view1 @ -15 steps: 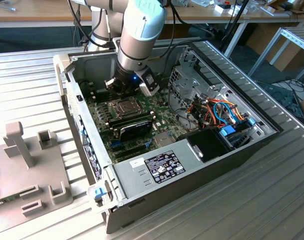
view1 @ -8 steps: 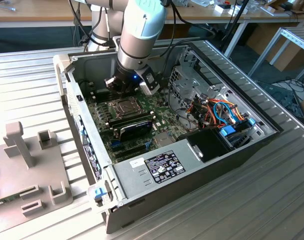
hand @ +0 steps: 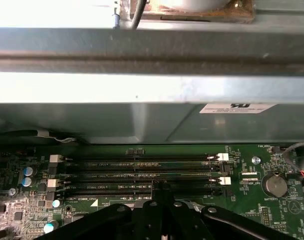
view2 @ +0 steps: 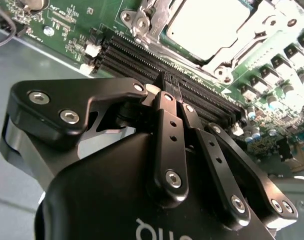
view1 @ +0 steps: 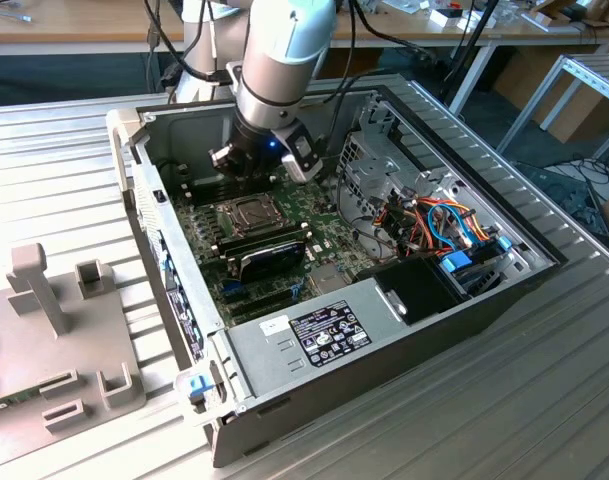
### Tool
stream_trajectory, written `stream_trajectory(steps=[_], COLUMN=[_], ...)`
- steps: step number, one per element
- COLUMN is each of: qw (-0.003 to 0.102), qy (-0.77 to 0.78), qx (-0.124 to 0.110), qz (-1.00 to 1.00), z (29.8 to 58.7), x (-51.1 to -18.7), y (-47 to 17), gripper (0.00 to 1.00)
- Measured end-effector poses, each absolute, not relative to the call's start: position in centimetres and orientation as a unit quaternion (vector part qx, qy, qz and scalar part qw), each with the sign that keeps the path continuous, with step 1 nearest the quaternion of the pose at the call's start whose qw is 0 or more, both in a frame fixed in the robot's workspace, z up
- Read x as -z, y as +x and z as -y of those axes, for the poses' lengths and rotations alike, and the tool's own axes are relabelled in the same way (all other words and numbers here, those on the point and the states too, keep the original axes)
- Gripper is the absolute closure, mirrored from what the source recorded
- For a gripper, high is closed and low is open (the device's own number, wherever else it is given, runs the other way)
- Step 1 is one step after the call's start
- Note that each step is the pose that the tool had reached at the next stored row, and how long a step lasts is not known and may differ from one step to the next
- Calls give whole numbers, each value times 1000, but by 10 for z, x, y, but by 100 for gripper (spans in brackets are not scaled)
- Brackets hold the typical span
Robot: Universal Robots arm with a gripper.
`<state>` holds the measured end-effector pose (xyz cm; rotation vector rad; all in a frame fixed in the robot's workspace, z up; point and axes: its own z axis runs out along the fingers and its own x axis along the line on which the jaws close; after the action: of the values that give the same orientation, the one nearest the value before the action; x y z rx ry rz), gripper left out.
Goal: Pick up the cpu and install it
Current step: 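Install the first cpu locking lever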
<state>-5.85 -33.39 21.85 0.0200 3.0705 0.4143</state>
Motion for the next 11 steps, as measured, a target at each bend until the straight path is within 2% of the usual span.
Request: stream_trajectory(steps=[11], qw=[22], qy=[6], qx=[-133], qz=[-991], z=[334], x=[-236], y=[-58], gripper=[89])
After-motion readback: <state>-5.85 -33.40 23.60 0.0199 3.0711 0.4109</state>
